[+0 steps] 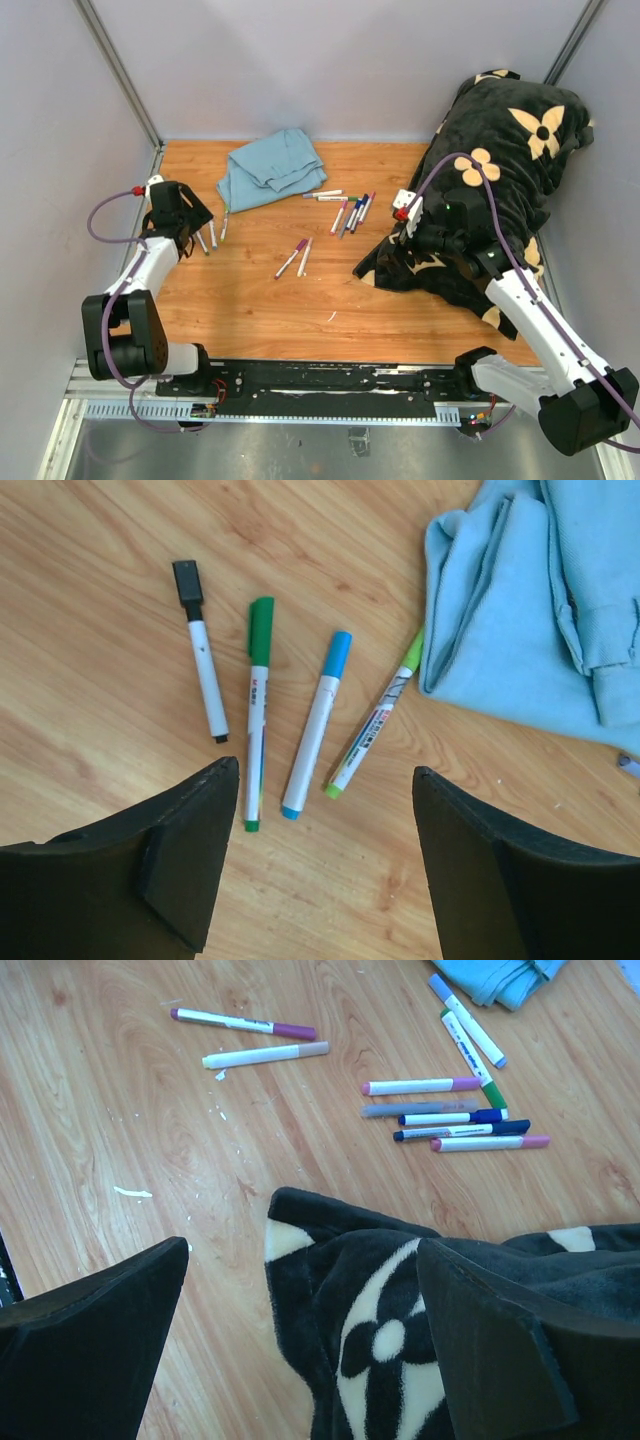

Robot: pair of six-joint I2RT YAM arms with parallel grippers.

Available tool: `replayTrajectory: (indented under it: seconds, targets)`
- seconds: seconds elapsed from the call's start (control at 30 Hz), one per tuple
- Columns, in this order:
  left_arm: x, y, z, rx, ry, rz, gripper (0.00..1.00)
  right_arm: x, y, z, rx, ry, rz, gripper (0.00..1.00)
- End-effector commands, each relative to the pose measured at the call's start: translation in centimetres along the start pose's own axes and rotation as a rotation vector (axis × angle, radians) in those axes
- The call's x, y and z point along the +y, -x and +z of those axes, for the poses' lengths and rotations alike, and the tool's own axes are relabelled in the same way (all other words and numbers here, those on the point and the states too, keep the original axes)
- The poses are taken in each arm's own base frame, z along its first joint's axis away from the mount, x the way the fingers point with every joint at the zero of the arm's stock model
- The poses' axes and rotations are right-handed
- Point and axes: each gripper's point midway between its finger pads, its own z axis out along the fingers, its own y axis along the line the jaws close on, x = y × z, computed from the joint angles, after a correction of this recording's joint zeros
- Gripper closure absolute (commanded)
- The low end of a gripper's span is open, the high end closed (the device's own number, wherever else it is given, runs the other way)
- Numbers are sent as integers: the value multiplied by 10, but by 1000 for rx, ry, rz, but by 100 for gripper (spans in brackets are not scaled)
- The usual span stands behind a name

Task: Open the pen caps
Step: Pick up the pen from the center of the board.

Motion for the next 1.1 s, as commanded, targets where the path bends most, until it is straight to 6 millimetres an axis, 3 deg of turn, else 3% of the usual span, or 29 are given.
replayTrajectory:
  seconds: [0.0, 0.23, 0.53, 0.8, 0.83, 1.0, 1.07]
  targets:
    - [4, 26, 3, -18, 58, 53, 26, 2, -3, 1, 15, -13, -54, 2]
    - [18, 52, 12, 21, 136, 145, 26, 3, -6, 3, 22, -5, -52, 2]
    - [40, 32, 23, 17, 125, 100, 24, 8, -6, 5, 14, 25, -63, 2]
    - [47, 21, 35, 73, 127, 103, 24, 10, -8, 7, 15, 38, -63, 2]
    - [47, 19, 37, 82, 123, 103, 29, 11, -9, 8, 17, 39, -62, 2]
    - [57, 14, 44, 107, 149, 96, 30, 12, -9, 9, 18, 44, -63, 2]
    - [60, 11, 47, 121, 154, 97, 41, 12, -9, 9, 18, 45, -63, 2]
